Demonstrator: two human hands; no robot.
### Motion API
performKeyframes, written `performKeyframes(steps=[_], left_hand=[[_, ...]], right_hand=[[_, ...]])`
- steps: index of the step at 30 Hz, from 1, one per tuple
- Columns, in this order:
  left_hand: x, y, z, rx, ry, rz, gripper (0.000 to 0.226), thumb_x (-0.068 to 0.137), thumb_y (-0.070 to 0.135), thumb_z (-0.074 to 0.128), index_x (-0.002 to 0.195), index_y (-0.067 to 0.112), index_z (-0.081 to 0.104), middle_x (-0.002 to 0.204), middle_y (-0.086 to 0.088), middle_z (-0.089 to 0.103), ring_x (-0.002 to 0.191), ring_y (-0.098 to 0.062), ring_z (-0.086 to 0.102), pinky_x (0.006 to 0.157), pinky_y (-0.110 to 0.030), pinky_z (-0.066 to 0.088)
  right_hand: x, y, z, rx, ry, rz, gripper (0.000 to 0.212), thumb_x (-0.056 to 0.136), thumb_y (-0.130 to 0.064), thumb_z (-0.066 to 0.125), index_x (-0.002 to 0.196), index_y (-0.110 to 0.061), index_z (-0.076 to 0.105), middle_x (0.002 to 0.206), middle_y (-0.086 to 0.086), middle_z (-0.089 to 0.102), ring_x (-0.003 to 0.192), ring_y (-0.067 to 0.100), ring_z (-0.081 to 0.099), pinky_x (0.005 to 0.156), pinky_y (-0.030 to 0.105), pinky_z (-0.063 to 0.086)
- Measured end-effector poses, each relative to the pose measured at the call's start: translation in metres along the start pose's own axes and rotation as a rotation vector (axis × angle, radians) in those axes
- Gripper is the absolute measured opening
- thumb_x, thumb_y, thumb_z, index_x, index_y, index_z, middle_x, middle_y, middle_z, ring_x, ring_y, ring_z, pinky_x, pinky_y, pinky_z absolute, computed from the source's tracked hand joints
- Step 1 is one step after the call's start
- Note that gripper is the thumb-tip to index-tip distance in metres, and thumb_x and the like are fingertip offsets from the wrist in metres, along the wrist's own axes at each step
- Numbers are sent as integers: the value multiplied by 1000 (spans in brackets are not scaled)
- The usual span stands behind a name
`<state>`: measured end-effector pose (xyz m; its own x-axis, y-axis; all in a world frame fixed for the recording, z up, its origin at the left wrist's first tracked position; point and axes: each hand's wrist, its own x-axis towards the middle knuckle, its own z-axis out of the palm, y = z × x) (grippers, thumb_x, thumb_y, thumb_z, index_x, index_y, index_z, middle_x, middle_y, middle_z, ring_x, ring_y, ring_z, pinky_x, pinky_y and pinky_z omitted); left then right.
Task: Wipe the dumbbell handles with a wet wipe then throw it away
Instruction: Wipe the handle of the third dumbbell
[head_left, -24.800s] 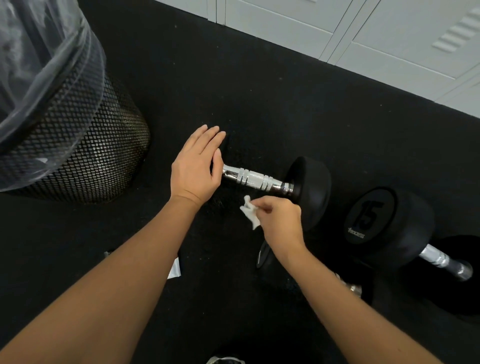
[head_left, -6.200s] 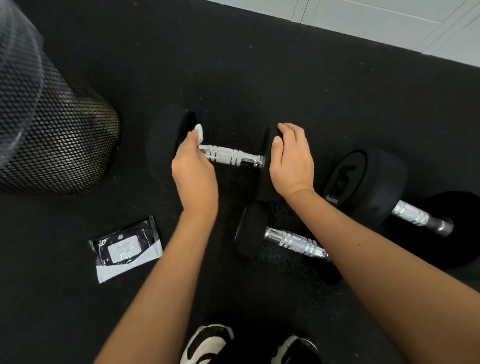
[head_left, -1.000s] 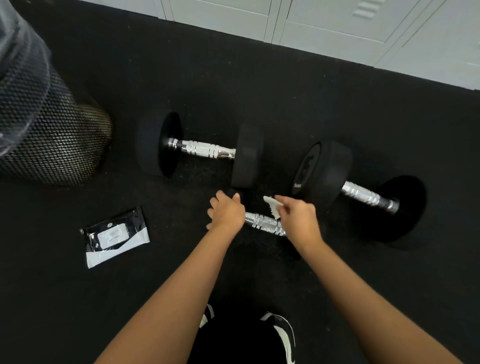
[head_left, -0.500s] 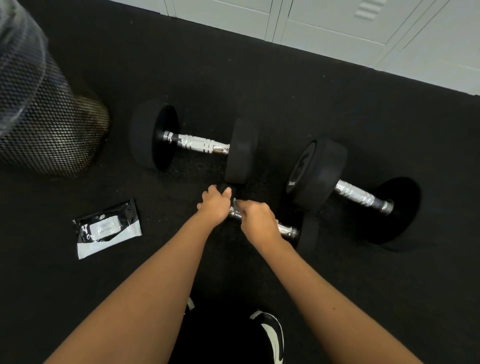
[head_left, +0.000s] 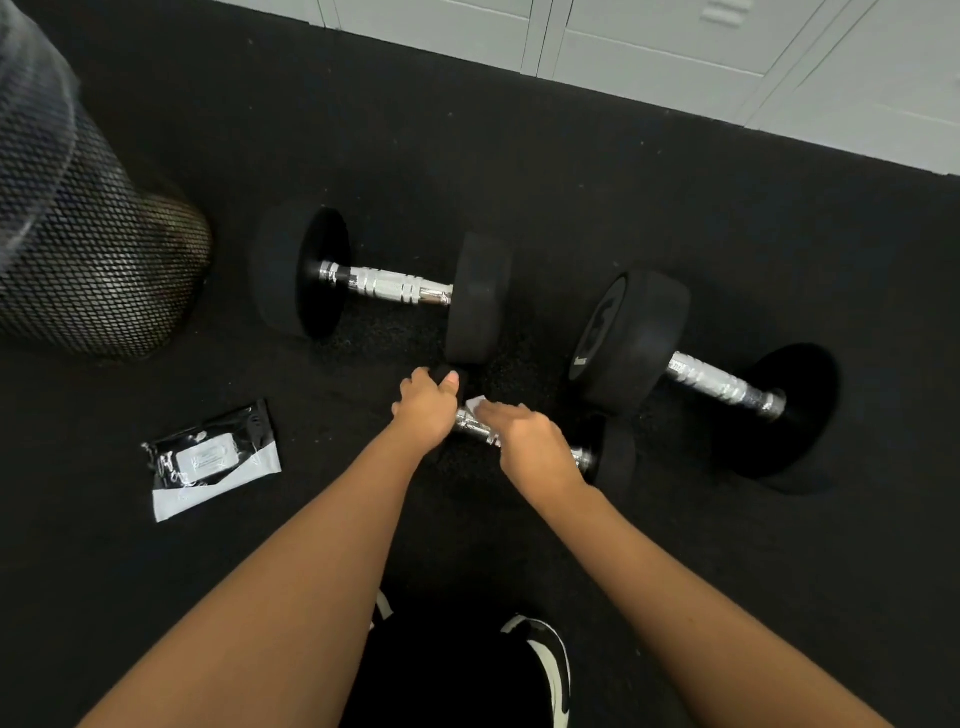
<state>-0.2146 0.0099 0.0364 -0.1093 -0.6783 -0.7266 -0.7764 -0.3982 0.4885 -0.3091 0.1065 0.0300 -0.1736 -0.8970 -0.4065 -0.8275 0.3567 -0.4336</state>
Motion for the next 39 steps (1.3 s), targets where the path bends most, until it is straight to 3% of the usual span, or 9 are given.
performKeyframes(steps=[5,11,15,17,21,25,33,37,39], left_hand=[[0,-1,0,-10,-3,14,54,99,35,35,145,7,25,149,-16,27,134,-36,31,111,-45,27],[-1,-2,-1,-30,-15,24,55,99,35,35,146,8,22,151,-14,24,136,-34,28,112,-45,26],[-1,-3,-1,-56,-16,32,56,99,34,36,146,8,21,151,-14,23,137,-34,27,113,-44,26],[-1,-3,0,-69,-15,35,55,99,34,37,146,8,23,151,-13,25,136,-34,28,112,-44,27],[-1,-4,0,-84,-13,35,55,99,34,38,145,8,24,149,-13,27,135,-33,30,111,-44,28],[-1,-4,0,-95,-8,39,54,99,33,38,145,7,26,148,-13,29,134,-32,31,111,-44,29],[0,-4,1,-83,-12,46,55,99,34,38,145,7,24,149,-13,28,134,-33,31,110,-44,29],[2,-4,0,-81,-15,43,55,99,34,38,145,8,25,148,-13,28,134,-33,31,111,-45,29],[3,-4,0,-80,-19,41,55,98,34,38,145,8,26,147,-14,30,133,-33,32,110,-45,29]], right_hand=[[11,-17,-7,13,0,123,44,88,-2,49,126,-22,57,114,8,60,106,30,56,88,38,46],[4,-3,2,14,-31,74,58,85,8,48,133,-25,49,131,1,56,131,31,42,112,40,31],[15,-11,-6,5,6,164,43,87,1,48,122,-19,59,114,8,61,111,31,53,95,39,44],[16,-20,-4,23,1,151,38,85,2,48,116,-16,62,110,9,61,109,32,54,95,38,44],[10,-12,0,39,-15,93,51,84,6,49,128,-19,54,126,3,58,126,30,47,114,39,26],[14,-9,-13,-110,-33,110,47,87,0,49,131,-18,51,123,4,60,116,20,54,118,35,3],[13,-17,-13,-40,0,88,52,85,5,49,130,-19,53,120,4,62,113,21,56,118,32,2],[19,-35,-20,-65,-20,200,39,87,0,46,120,-16,59,102,9,67,108,27,56,118,35,7],[16,-45,-17,-52,-9,187,36,88,1,46,120,-13,58,105,10,66,111,27,55,117,34,10]])
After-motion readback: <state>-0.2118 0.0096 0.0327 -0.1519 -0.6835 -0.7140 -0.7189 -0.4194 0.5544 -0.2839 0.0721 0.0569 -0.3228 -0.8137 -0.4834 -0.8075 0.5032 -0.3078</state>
